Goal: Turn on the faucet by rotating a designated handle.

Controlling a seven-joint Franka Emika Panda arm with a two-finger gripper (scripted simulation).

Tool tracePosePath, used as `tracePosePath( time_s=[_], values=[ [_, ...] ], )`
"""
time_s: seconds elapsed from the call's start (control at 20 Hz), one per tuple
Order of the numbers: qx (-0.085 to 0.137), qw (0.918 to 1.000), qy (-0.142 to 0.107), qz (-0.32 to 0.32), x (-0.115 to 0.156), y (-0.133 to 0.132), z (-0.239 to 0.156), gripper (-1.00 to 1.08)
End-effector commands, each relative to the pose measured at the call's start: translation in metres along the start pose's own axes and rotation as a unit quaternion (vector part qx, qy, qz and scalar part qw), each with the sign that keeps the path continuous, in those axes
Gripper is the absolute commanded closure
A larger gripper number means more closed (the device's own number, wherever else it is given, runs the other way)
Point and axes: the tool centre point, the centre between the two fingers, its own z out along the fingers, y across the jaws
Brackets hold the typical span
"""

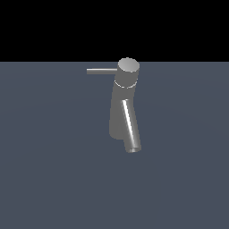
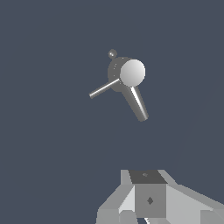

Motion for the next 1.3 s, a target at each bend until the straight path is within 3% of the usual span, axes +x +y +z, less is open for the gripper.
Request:
tracePosePath(
  time_s=[0.0, 0.3, 0.6, 1.25],
  values=[
    [0.012, 0.9993, 0.009, 0.034, 0.003, -0.005, 0.013, 1.08],
    [0.038, 0.9929, 0.031, 0.109, 0.013, -0.018, 0.041, 1.08],
    [0.063, 0.9809, 0.05, 0.177, 0.026, -0.029, 0.066, 1.08],
    [0.111, 0.9396, 0.09, 0.311, 0.059, -0.051, 0.113, 1.08]
  ],
)
